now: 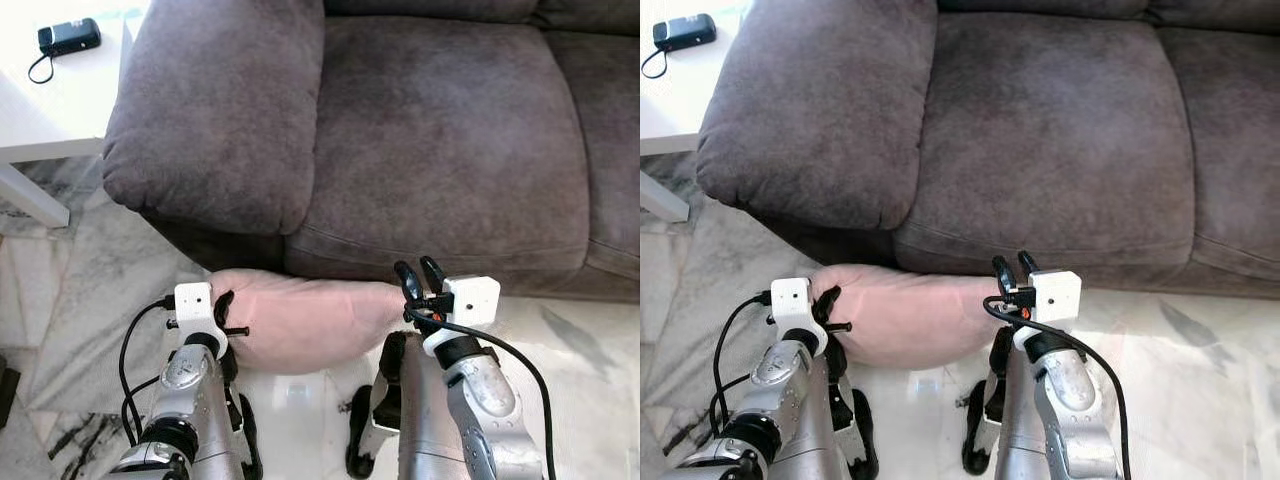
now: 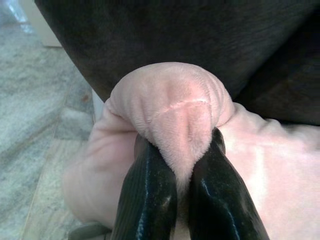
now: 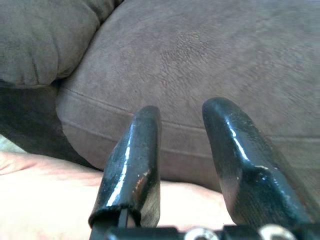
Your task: Move the pillow to the sofa from floor
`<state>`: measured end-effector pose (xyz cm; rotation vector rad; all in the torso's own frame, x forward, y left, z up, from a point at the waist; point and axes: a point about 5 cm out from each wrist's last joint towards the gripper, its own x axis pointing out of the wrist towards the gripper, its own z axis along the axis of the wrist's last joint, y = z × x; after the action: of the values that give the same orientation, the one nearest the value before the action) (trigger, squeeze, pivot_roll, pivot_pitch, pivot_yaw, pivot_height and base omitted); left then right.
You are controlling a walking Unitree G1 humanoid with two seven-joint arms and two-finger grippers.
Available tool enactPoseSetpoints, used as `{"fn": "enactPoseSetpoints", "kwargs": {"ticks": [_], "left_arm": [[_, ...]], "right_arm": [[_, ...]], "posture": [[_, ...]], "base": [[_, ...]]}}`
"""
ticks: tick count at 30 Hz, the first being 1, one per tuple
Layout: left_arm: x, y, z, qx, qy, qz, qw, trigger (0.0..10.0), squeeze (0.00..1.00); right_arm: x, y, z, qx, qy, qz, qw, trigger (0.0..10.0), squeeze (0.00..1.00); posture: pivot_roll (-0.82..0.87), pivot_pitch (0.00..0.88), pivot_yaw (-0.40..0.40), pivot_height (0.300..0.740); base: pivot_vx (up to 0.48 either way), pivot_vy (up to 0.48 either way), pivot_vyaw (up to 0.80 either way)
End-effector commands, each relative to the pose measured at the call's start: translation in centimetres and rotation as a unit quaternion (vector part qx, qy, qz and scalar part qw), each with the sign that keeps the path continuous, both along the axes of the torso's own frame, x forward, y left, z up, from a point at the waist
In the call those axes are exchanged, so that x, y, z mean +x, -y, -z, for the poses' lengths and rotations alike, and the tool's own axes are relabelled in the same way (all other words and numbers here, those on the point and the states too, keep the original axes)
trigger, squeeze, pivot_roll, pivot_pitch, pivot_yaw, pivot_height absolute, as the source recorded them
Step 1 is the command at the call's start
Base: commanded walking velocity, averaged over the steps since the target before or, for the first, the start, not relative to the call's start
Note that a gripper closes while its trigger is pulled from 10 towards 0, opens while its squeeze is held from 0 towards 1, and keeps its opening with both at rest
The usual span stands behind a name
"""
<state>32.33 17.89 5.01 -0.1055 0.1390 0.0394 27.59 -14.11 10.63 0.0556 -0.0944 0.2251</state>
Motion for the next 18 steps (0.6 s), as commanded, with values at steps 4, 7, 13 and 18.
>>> {"fn": "enactPoseSetpoints", "kwargs": {"ticks": [4,7,13,18], "left_arm": [[-0.21,-0.9,0.05,-0.002,0.005,-0.023,1.0,10.0,0.0],[-0.14,-0.89,-0.01,-0.002,0.006,-0.023,1.0,10.0,0.0],[-0.03,-0.8,-0.11,-0.004,0.007,-0.023,1.0,10.0,0.0],[-0.01,-0.75,-0.12,-0.004,0.007,-0.022,1.0,10.0,0.0]], "right_arm": [[-0.03,0.29,0.9,-0.001,-0.011,0.008,1.0,10.0,0.0],[0.1,0.29,0.95,-0.001,-0.011,0.008,1.0,10.0,0.0],[0.45,0.29,1.12,-0.001,-0.009,0.008,1.0,10.0,0.0],[0.5,0.28,1.23,-0.001,-0.009,0.007,1.0,10.0,0.0]], "posture": [[0.0,0.294,-0.021,0.536],[0.0,0.29,-0.02,0.536],[0.0,0.275,-0.02,0.536],[0.0,0.271,-0.02,0.536]], "base": [[-0.3,0.0,0.0],[-0.3,0.0,0.0],[-0.301,0.0,0.0],[-0.302,0.0,0.0]]}}
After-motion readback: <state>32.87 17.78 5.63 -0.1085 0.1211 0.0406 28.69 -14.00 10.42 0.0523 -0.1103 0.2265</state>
